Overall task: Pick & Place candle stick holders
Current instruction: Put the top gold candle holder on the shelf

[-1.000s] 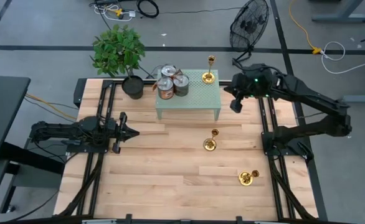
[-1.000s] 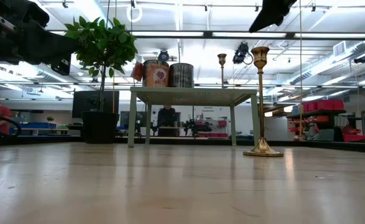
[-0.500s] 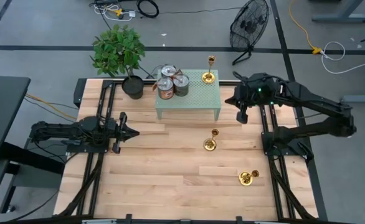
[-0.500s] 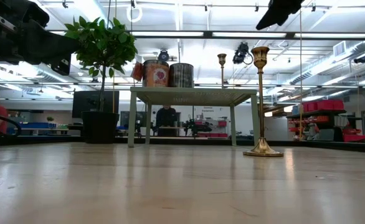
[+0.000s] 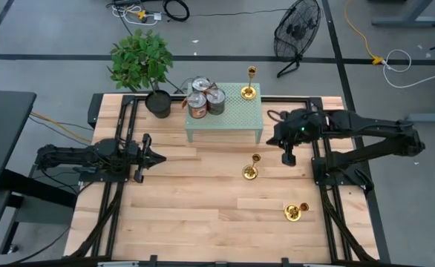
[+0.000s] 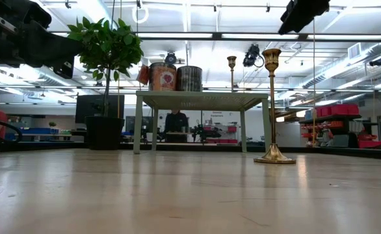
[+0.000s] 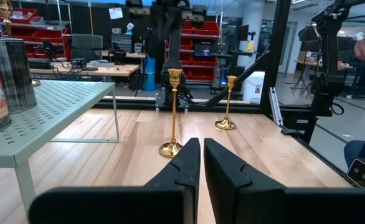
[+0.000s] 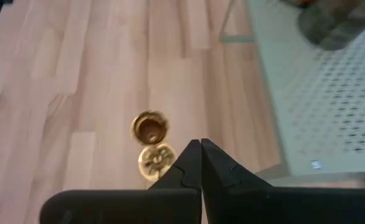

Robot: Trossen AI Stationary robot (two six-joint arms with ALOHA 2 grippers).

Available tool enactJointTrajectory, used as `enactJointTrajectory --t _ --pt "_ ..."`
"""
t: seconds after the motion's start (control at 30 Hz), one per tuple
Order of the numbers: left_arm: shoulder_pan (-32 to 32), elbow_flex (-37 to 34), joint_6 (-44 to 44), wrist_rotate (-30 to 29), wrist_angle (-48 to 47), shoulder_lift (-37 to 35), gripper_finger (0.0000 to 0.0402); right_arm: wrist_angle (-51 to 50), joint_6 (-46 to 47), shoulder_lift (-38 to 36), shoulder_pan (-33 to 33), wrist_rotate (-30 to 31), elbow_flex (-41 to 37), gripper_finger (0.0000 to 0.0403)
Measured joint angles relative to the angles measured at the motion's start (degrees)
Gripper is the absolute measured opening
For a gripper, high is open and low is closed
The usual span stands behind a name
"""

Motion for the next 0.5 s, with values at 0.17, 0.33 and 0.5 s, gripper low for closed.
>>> enactJointTrajectory --t 0.17,0.33,0.5 --pt "0.02 0.02 0.0 0.0 0.01 -0.01 0.003 -0.11 0.15 0.0 2.22 -1.93 -2.07 0.0" --pt "0.01 0.01 0.01 0.0 0.0 0.0 0.003 -0.07 2.61 0.0 2.98 -2.47 -4.0 0.0" --pt "0.0 0.01 -0.01 0.0 0.0 0.0 0.003 0.25 4.67 0.0 3.72 -2.52 -6.15 0.0"
